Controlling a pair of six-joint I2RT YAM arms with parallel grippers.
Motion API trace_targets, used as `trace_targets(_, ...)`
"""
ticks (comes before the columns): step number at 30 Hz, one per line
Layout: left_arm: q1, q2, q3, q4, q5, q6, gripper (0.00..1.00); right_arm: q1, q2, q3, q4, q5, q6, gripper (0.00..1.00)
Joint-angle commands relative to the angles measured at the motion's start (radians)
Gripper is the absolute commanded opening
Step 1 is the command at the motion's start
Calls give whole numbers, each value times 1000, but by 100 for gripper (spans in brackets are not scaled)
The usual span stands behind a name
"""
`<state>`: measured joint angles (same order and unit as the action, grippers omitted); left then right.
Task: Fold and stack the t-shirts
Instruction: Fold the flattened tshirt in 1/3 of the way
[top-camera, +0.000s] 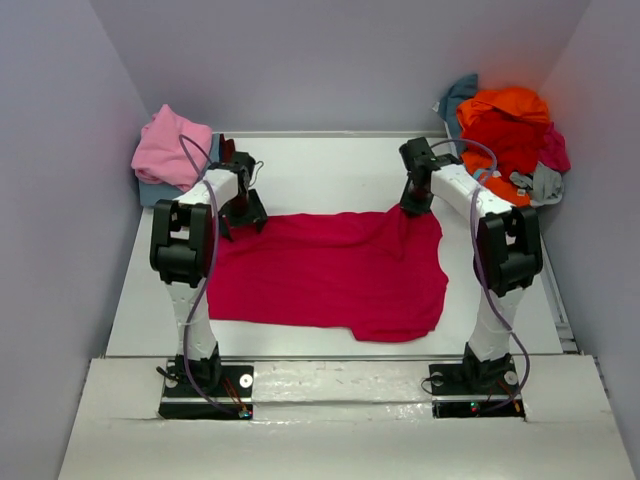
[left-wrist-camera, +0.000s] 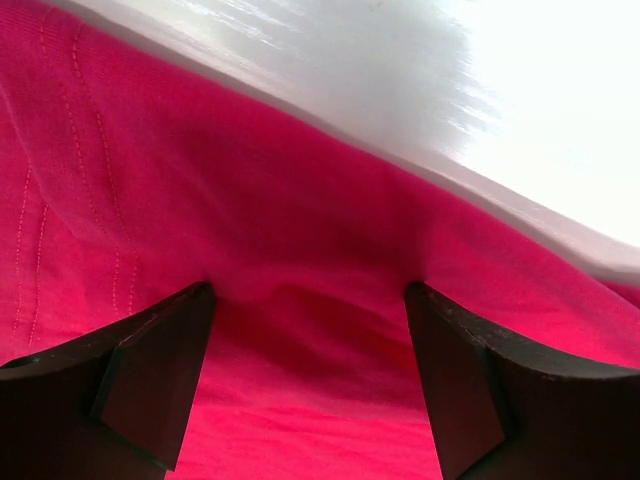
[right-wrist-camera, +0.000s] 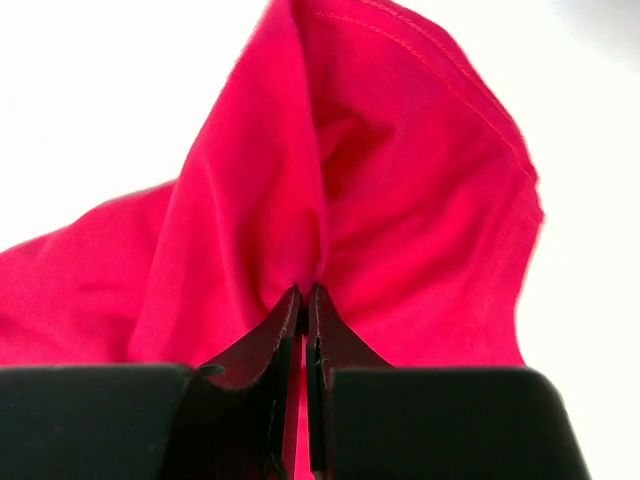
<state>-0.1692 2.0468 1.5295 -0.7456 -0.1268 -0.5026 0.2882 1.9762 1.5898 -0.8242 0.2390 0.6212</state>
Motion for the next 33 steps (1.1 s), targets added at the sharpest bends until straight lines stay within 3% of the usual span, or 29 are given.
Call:
trace_targets(1,14,-5,-19,-31,6,-2,89,-4,-97,64,-79,20,-9,7)
trace_targets(23,14,-17,4,-12,-20,35,90,-4,-195,24,-219,59,-23,7)
trace_targets(33,14,-30,23,-28,-22,36,90,-4,-261,-109,-242,42,26,12)
